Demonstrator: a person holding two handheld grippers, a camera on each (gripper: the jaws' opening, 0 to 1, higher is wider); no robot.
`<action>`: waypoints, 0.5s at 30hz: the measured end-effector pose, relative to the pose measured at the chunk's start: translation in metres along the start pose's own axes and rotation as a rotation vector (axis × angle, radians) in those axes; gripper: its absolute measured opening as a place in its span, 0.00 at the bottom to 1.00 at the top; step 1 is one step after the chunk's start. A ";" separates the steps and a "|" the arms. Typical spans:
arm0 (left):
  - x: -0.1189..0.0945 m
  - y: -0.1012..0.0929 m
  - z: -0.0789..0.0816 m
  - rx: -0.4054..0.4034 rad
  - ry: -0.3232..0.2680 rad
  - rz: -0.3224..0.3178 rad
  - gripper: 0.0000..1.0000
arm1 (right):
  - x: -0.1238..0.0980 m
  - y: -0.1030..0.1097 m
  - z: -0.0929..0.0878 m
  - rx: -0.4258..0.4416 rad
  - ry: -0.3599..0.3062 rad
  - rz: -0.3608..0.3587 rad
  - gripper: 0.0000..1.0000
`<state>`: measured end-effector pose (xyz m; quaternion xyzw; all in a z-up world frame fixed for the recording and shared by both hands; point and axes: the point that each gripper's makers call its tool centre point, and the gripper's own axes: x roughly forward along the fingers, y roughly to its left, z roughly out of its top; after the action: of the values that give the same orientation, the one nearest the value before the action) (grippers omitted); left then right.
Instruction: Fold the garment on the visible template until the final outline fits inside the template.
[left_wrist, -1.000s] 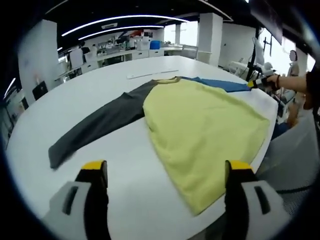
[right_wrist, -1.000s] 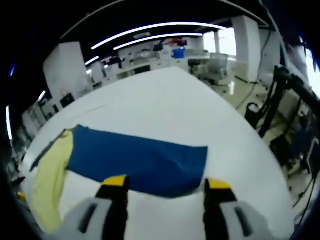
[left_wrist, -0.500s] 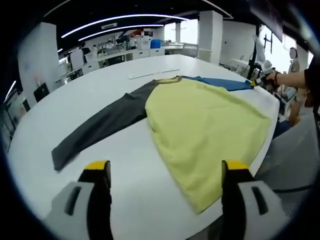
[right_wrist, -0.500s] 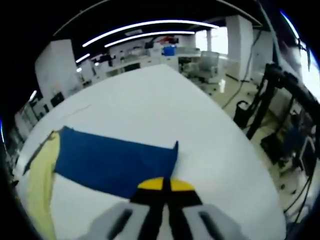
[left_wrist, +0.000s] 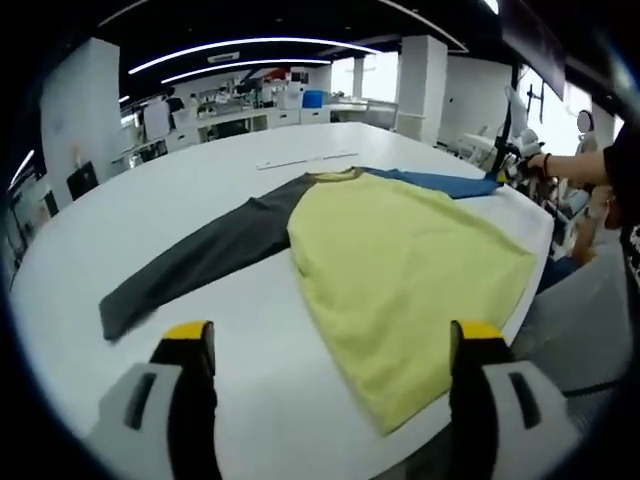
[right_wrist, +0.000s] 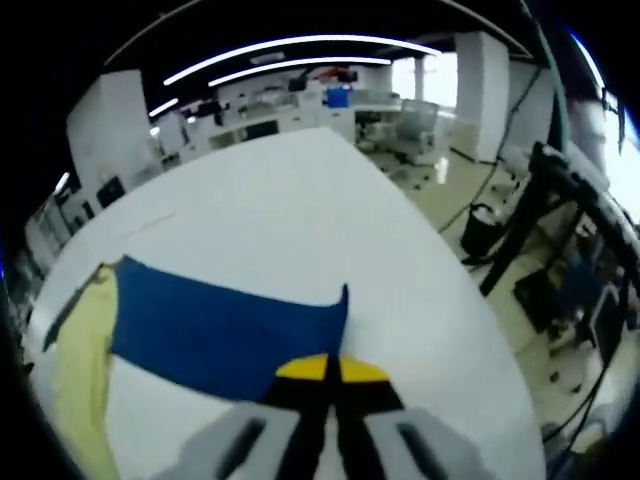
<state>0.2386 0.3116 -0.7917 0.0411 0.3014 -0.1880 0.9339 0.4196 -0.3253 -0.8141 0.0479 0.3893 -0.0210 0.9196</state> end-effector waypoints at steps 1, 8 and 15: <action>0.000 -0.001 0.000 0.001 0.003 0.001 0.96 | -0.001 0.000 0.002 0.000 -0.002 -0.001 0.00; -0.003 -0.008 0.000 -0.005 0.005 -0.004 0.99 | 0.012 -0.006 0.015 -0.005 0.003 -0.023 0.00; -0.005 -0.001 -0.008 -0.005 0.026 -0.017 0.99 | 0.015 -0.011 0.014 0.005 0.028 -0.033 0.00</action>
<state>0.2301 0.3141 -0.7955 0.0386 0.3144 -0.1945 0.9283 0.4391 -0.3376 -0.8161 0.0441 0.4028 -0.0362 0.9135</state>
